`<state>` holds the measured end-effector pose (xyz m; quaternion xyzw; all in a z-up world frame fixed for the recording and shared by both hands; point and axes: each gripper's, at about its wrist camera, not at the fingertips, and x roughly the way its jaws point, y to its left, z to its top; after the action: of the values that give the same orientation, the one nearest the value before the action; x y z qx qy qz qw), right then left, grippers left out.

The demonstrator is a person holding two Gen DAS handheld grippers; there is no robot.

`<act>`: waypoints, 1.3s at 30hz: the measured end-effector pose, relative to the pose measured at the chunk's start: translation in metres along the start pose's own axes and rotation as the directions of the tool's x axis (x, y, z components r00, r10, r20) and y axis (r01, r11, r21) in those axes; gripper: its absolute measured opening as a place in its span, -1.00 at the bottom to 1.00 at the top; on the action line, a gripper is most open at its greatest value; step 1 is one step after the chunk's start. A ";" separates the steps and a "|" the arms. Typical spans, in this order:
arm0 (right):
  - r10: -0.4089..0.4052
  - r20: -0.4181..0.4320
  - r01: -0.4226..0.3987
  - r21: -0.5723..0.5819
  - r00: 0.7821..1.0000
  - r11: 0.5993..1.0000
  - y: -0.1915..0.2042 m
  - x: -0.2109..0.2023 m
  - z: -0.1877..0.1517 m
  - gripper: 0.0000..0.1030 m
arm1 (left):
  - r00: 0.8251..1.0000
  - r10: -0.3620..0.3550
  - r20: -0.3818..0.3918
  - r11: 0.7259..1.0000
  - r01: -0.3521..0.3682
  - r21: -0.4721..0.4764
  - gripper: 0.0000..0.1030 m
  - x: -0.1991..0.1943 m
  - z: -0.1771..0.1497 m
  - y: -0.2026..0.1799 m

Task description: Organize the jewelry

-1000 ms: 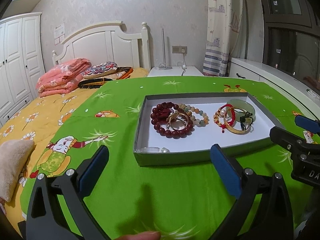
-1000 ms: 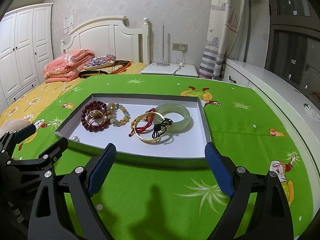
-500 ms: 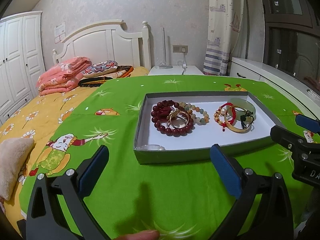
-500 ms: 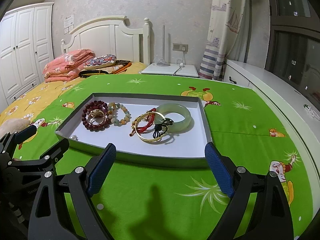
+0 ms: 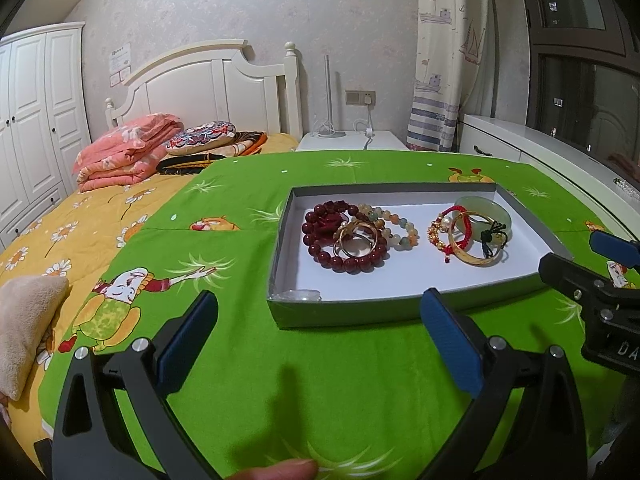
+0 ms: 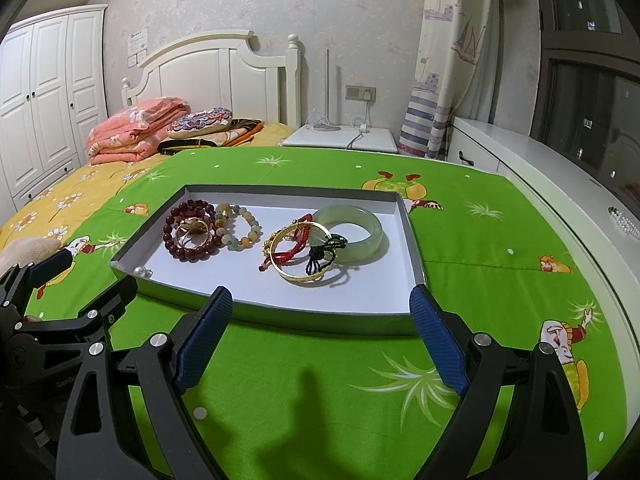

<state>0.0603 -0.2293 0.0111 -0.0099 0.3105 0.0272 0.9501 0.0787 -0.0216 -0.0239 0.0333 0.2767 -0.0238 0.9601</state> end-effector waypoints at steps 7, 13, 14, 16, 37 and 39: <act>-0.002 0.000 0.002 0.001 1.000 1.000 0.000 0.000 -0.001 0.64 | 1.000 0.001 0.000 1.000 -0.001 -0.003 0.90 0.000 0.000 0.000; 0.000 0.002 0.000 -0.002 1.000 1.000 0.001 0.000 -0.002 0.64 | 1.000 0.000 0.000 1.000 0.000 -0.004 0.90 0.000 0.000 0.000; 0.000 0.001 0.000 -0.002 1.000 1.000 0.001 0.000 -0.001 0.64 | 1.000 0.001 0.001 1.000 -0.001 -0.003 0.90 0.000 0.000 0.000; -0.001 0.001 0.001 -0.002 1.000 1.000 0.001 0.000 -0.001 0.64 | 1.000 0.002 0.003 1.000 -0.002 -0.002 0.90 0.000 0.000 0.000; -0.001 0.001 0.001 -0.001 1.000 1.000 0.001 0.000 -0.001 0.64 | 1.000 0.007 0.025 1.000 -0.007 -0.007 0.90 -0.005 0.001 0.001; 0.000 0.002 0.000 -0.001 1.000 1.000 0.001 0.000 -0.001 0.64 | 1.000 0.007 0.025 1.000 -0.007 -0.007 0.90 -0.005 0.001 0.001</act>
<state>0.0593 -0.2280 0.0102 -0.0104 0.3097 0.0274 0.9504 0.0749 -0.0208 -0.0201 0.0304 0.2646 -0.0200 0.9637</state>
